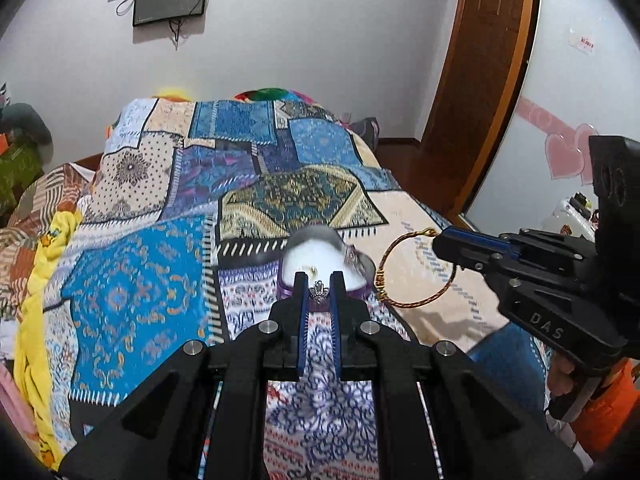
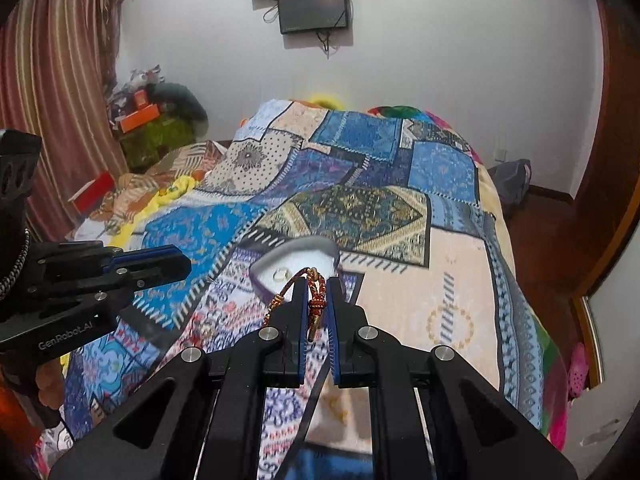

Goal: Organize jewelry
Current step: 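Lower the earring into the tin with the left tool while the right tool lowers the bracelet in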

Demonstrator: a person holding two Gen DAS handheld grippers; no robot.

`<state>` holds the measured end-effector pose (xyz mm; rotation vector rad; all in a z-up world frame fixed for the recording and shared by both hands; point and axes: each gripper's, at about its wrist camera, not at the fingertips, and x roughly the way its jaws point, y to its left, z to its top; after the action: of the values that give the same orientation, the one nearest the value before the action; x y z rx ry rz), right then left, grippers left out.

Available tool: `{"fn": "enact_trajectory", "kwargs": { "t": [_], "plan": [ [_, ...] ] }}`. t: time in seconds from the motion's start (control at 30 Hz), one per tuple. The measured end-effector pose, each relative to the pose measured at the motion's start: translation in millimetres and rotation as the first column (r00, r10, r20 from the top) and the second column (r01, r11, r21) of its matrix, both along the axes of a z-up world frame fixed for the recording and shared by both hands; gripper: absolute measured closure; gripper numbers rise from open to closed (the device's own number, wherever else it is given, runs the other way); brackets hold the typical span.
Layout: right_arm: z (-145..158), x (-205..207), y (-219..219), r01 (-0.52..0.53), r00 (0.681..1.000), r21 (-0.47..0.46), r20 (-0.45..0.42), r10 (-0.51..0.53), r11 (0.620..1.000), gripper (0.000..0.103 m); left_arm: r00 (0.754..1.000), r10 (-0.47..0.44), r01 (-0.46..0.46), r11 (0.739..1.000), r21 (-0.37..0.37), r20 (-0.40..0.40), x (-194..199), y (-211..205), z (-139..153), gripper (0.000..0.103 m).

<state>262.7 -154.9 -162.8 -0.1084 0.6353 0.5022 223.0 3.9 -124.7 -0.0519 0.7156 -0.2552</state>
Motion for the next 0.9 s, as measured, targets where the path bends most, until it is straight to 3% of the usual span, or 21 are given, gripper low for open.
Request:
{"fn": "enact_trajectory", "kwargs": {
  "t": [0.53, 0.9],
  "plan": [
    [-4, 48, 21, -0.028, 0.999, 0.029, -0.028, 0.028, 0.999, 0.095, 0.999, -0.017, 0.017, 1.0, -0.021, 0.029, 44, 1, 0, 0.095],
    [-29, 67, 36, -0.077, 0.99, -0.04, -0.122, 0.072, 0.996, 0.095, 0.998, -0.014, 0.013, 1.0, -0.027, -0.056, 71, 4, -38, 0.095]
  ]
}}
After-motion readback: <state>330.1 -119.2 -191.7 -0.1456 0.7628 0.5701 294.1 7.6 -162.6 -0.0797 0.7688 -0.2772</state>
